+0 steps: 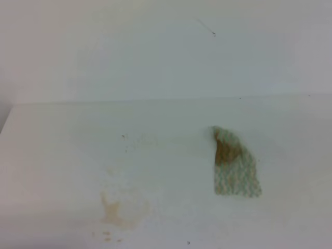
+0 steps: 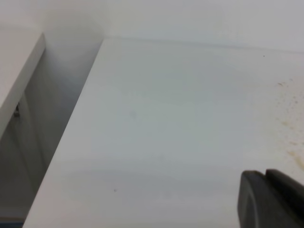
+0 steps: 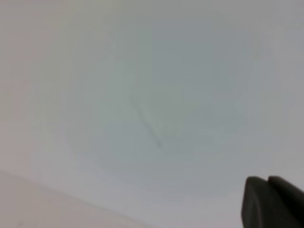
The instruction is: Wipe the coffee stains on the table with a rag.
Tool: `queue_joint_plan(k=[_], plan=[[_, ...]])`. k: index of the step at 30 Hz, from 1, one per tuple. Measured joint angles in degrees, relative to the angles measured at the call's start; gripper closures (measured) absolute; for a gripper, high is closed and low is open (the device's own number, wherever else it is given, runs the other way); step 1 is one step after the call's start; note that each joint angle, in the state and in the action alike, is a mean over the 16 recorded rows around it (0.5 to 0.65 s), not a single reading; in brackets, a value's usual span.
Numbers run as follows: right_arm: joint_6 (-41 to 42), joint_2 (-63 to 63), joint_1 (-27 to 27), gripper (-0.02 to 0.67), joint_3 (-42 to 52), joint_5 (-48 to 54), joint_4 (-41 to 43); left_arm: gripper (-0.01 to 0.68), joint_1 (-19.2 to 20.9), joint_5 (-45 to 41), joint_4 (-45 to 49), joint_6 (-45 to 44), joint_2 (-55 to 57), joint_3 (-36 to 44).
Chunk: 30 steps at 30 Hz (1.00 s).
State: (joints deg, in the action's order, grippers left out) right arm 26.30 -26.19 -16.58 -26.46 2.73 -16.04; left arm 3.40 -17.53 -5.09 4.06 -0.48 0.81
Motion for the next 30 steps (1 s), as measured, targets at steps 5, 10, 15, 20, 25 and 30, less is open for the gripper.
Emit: queue_joint_plan(k=[5, 10, 15, 20, 25, 30], plan=[[1.87, 6.57, 6.76, 0.646, 5.91, -2.28, -0.95, 0.675, 0.01, -0.16, 0.0, 0.0, 0.29, -0.4], [2.0, 15.21, 15.61, 0.646, 13.51, -1.31, -2.74, 0.675, 0.01, -0.31, 0.0, 0.0, 0.48, -0.81], [1.21, 22.46, 23.56, 0.646, 19.75, 4.49, -3.48, 0.675, 0.01, -0.32, 0.0, 0.0, 0.48, -0.81], [-3.13, 26.67, 28.73, 0.646, 23.67, 11.34, 0.09, 0.675, 0.01, -0.35, 0.0, 0.0, 0.48, -0.81], [-10.5, 27.93, 31.03, 0.646, 25.44, 16.12, 6.78, 0.675, 0.01, -0.39, 0.0, 0.0, 0.48, -0.81], [-17.94, 27.96, 31.31, 0.647, 26.8, 17.48, 13.53, 0.675, 0.01, -0.42, 0.0, 0.0, 0.48, -0.81]])
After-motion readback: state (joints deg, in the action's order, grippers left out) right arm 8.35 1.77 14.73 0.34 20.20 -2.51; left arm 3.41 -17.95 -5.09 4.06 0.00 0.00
